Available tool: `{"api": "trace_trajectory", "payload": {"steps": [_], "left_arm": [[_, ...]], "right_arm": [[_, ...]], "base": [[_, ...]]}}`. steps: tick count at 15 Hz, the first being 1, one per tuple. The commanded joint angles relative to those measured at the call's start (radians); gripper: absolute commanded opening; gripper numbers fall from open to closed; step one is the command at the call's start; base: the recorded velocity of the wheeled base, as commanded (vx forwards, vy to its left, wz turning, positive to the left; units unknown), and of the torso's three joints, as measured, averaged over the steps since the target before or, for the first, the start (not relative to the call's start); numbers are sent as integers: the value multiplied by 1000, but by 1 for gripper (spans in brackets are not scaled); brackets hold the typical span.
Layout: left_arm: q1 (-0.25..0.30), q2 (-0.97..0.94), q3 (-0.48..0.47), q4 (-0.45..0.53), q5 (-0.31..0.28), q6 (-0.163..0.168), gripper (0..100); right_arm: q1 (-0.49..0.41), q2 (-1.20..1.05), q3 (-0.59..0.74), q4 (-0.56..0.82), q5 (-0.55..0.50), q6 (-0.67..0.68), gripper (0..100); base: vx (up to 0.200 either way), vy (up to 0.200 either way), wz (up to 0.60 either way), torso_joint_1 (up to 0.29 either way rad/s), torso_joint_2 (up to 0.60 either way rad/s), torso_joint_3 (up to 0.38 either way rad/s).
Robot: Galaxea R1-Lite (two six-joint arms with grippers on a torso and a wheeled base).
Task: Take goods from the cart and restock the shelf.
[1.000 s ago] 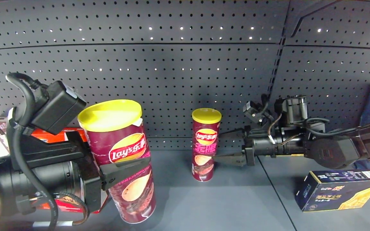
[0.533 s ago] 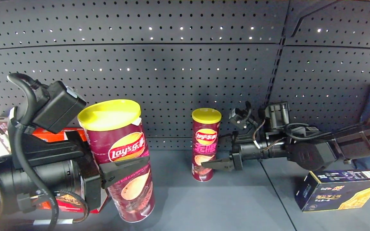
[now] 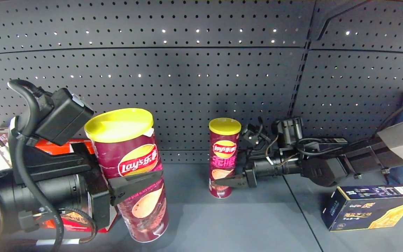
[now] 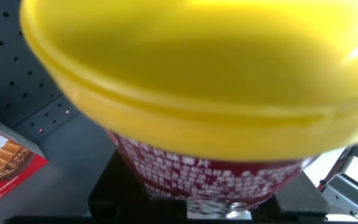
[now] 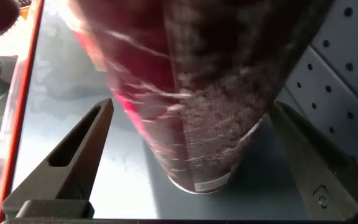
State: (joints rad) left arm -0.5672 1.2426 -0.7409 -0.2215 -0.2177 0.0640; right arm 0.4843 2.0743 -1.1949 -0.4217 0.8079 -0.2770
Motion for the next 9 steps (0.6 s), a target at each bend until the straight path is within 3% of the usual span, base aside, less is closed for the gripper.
{"api": "trace_trajectory", "payload": {"steps": [1, 2, 3, 9], "left_arm": [[0, 2, 0, -1, 0, 0, 0], [0, 2, 0, -1, 0, 0, 0], [0, 2, 0, -1, 0, 0, 0], [0, 2, 1, -1, 0, 0, 0]], "right_arm": [[0, 15, -11, 0, 4, 2, 100], [0, 15, -11, 0, 4, 2, 100], [4, 18, -17, 0, 1, 4, 0], [34, -2, 38, -42, 2, 4, 0]], "base": [[0, 0, 0, 0, 0, 0], [0, 0, 0, 0, 0, 0], [0, 0, 0, 0, 0, 0], [0, 0, 0, 0, 0, 0]]}}
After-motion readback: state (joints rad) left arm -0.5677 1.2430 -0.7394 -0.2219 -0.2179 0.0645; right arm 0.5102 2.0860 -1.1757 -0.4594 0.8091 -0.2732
